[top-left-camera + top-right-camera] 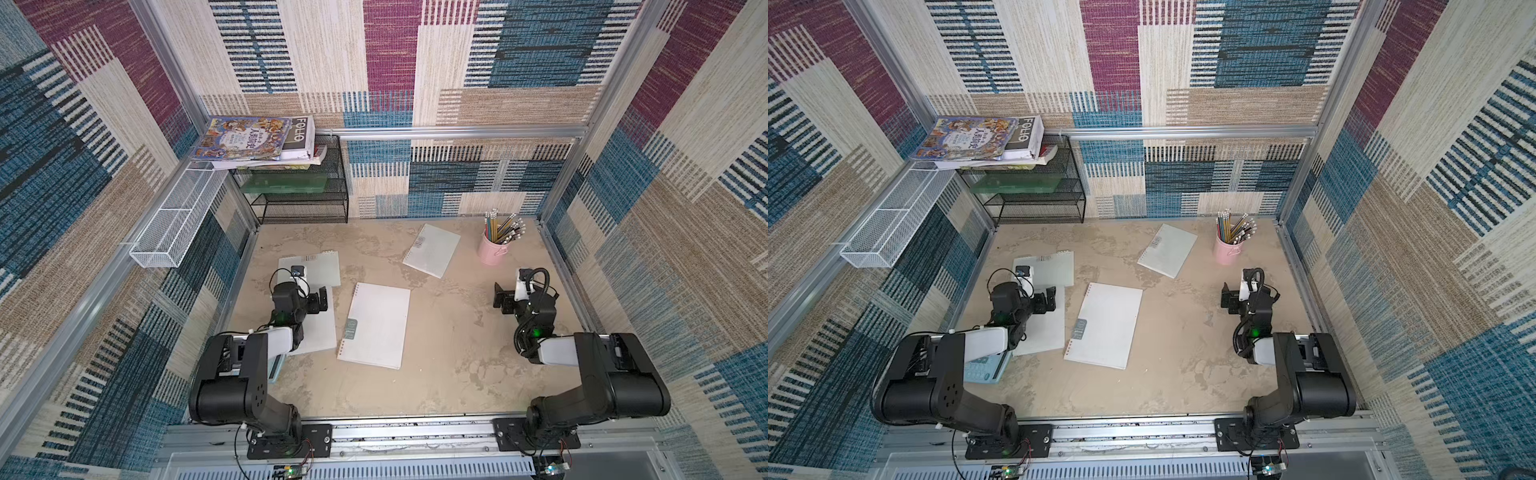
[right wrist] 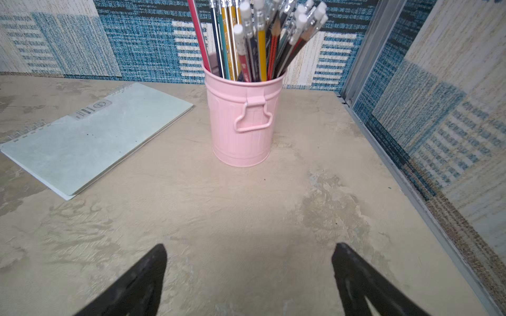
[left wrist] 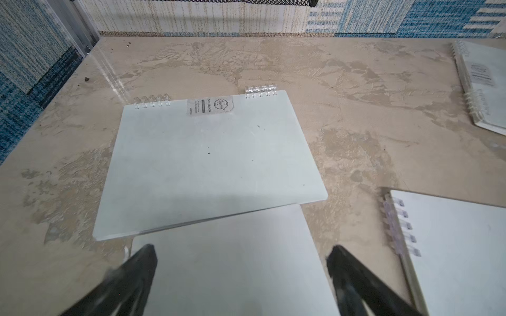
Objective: Tear off pages from different notebooks
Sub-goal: Open the notebook at the center of the board.
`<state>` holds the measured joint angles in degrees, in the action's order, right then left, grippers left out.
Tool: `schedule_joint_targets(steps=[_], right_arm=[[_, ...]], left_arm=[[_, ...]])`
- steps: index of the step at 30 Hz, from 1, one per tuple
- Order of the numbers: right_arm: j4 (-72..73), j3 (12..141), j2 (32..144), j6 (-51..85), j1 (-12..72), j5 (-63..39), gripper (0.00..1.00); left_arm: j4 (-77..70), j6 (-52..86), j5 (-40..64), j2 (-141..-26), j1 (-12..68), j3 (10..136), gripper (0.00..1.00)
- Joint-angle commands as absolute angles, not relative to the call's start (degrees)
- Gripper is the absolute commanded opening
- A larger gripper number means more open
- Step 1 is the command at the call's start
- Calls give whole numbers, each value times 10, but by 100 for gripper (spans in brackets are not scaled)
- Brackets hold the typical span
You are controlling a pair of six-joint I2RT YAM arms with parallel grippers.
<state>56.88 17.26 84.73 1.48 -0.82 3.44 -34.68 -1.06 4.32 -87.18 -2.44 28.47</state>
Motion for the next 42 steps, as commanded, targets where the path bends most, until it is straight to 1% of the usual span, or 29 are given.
schedule_joint_targets(steps=[1,20,25,26,27,28,29,31,32,33,34,35,36,37,39,40,42], right_arm=[[588,174,848,9,-8,35,96],[588,175,847,8,-8,37,96],[588,170,835,-8,7,42,96],[587,170,828,-13,8,41,96],[574,178,815,-33,12,39,96],[503,208,793,-37,22,37,96],[381,264,771,-29,34,26,96],[235,357,770,50,40,-2,96],[183,395,784,113,40,-15,96],[142,421,800,164,39,-21,96],[86,450,824,206,36,-44,96],[64,465,844,214,32,-109,96],[57,463,850,217,36,-140,95],[62,447,840,222,52,-146,96],[74,409,790,223,112,-79,96],[79,393,761,222,153,-33,96],[90,366,728,227,209,15,96]], left_arm=[[-358,-10,46,-871,-25,287,100],[-358,-10,46,-872,-25,287,99],[-371,-13,33,-866,-19,281,100],[-335,-22,13,-846,-6,293,99],[-255,-29,-13,-823,9,323,100],[-162,-24,-48,-801,28,372,99],[-70,16,-79,-789,40,425,99],[98,160,-97,-789,42,524,99],[180,237,-94,-802,42,568,99],[217,281,-75,-816,42,588,99],[220,305,-13,-828,40,593,99],[189,308,59,-835,44,581,99],[164,323,92,-835,53,566,99],[140,342,97,-828,69,545,99],[116,354,95,-815,98,518,100],[125,357,90,-819,112,517,99],[158,369,92,-842,129,527,99]])
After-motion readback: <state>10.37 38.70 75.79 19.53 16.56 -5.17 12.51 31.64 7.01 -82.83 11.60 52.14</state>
